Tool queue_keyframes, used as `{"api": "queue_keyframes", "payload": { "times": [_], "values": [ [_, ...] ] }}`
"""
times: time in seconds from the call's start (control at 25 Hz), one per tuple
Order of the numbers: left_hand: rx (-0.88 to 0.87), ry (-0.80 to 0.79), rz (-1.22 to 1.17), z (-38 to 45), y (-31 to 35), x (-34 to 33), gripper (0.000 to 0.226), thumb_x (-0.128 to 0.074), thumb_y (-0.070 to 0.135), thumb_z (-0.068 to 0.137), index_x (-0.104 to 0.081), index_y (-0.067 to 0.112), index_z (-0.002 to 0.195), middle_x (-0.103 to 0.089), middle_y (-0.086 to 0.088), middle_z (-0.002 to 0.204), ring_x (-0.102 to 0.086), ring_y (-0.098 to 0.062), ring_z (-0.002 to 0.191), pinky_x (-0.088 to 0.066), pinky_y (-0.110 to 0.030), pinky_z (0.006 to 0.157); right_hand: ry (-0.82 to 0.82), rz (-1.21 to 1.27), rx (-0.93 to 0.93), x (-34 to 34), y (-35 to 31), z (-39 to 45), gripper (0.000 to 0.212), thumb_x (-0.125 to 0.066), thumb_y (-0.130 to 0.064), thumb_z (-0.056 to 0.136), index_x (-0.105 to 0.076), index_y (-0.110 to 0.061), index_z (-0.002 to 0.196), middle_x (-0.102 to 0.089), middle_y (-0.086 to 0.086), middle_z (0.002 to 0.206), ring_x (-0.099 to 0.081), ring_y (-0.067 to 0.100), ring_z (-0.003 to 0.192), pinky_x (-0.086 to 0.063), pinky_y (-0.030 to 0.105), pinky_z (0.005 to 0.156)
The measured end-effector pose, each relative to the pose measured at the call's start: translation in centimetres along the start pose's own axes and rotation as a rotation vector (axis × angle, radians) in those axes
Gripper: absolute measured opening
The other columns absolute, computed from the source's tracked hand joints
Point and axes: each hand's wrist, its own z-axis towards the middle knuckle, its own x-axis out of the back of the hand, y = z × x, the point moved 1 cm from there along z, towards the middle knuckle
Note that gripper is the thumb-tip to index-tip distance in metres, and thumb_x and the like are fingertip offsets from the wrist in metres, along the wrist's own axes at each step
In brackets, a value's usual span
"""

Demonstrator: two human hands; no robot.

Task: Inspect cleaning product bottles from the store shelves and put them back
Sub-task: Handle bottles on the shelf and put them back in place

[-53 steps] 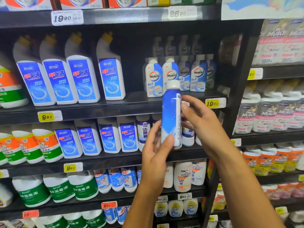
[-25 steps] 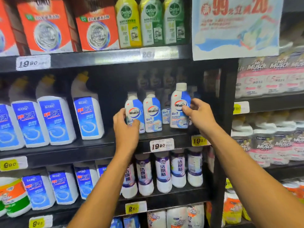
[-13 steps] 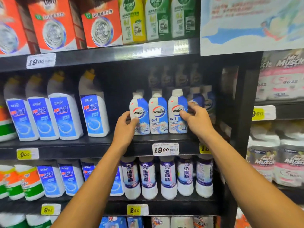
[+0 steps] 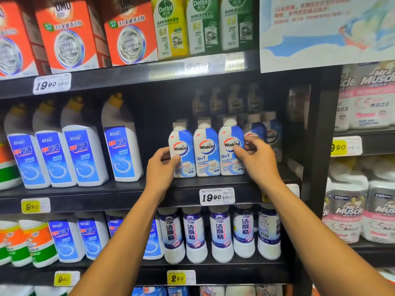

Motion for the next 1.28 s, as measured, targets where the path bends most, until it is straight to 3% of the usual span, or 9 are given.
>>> {"api": "queue_keyframes", "payload": {
  "times": [0.2, 0.36, 0.56, 0.76, 0.92, 1.08, 1.28],
  "values": [
    [0.002, -0.001, -0.016, -0.1, -0.1, 0.0, 0.021, -0.068, 0.018, 0.092, -0.060, 0.024, 0.110, -0.068, 0.013, 0.102, -0.067, 0.000, 0.092, -0.056, -0.019, 0.071, 0.023, -0.004, -0.002, -0.2, 0.0, -0.3, 0.042, -0.072, -0.028, 0.089, -0.060, -0.014, 0.127, -0.066, 0.004, 0.103, -0.066, 0.016, 0.096, -0.059, 0.041, 0.086],
    [0.013, -0.004, -0.049, -0.5, -0.1, -0.2, 0.028, -0.065, 0.018, 0.091, -0.059, 0.021, 0.118, -0.068, 0.007, 0.110, -0.066, -0.002, 0.098, -0.056, -0.026, 0.081, 0.034, -0.035, -0.005, -0.6, 0.2, -0.6, 0.041, -0.069, -0.036, 0.090, -0.059, -0.016, 0.125, -0.064, 0.009, 0.107, -0.066, 0.020, 0.097, -0.058, 0.045, 0.086],
    [-0.014, 0.059, 0.024, -1.1, 0.0, -0.4, 0.040, -0.063, 0.019, 0.093, -0.052, 0.011, 0.131, -0.063, -0.004, 0.125, -0.060, -0.014, 0.114, -0.053, -0.031, 0.093, 0.053, -0.049, 0.001, -0.6, 0.1, -1.1, 0.035, -0.066, -0.043, 0.090, -0.053, -0.022, 0.116, -0.062, 0.001, 0.106, -0.065, 0.017, 0.099, -0.058, 0.042, 0.082],
    [-0.022, 0.076, 0.012, -2.4, 1.2, 0.0, 0.041, -0.059, 0.019, 0.097, -0.048, 0.010, 0.135, -0.054, -0.004, 0.138, -0.051, -0.012, 0.123, -0.045, -0.023, 0.097, 0.104, -0.055, 0.117, -0.2, -0.5, -2.1, 0.026, -0.065, -0.034, 0.092, -0.048, -0.030, 0.112, -0.055, -0.007, 0.111, -0.058, 0.011, 0.103, -0.055, 0.041, 0.088],
    [0.012, 0.057, -0.073, -4.5, 2.3, 0.8, 0.035, -0.058, 0.017, 0.097, -0.051, 0.011, 0.132, -0.057, -0.002, 0.133, -0.055, -0.011, 0.118, -0.045, -0.030, 0.103, 0.081, -0.009, 0.117, 0.0, -0.9, -2.2, 0.026, -0.065, -0.029, 0.092, -0.050, -0.025, 0.113, -0.053, -0.004, 0.116, -0.056, 0.014, 0.108, -0.053, 0.042, 0.092],
    [0.031, 0.062, -0.124, -6.5, 3.6, 1.6, 0.030, -0.056, 0.015, 0.097, -0.055, 0.010, 0.127, -0.062, 0.005, 0.117, -0.057, -0.010, 0.111, -0.046, -0.022, 0.091, 0.125, 0.073, 0.111, 0.4, -1.4, -2.9, 0.024, -0.066, -0.025, 0.092, -0.053, -0.020, 0.111, -0.057, 0.002, 0.116, -0.057, 0.015, 0.102, -0.053, 0.037, 0.090],
    [0.083, 0.076, -0.207, -9.7, 4.9, 3.3, 0.017, -0.056, 0.017, 0.098, -0.058, 0.019, 0.115, -0.065, -0.007, 0.125, -0.061, -0.019, 0.117, -0.047, -0.035, 0.099, 0.105, 0.203, 0.161, 0.2, -2.9, -5.3, 0.017, -0.064, -0.015, 0.093, -0.055, -0.018, 0.107, -0.059, 0.000, 0.107, -0.056, 0.005, 0.092, -0.048, 0.020, 0.084]
  ]
}}
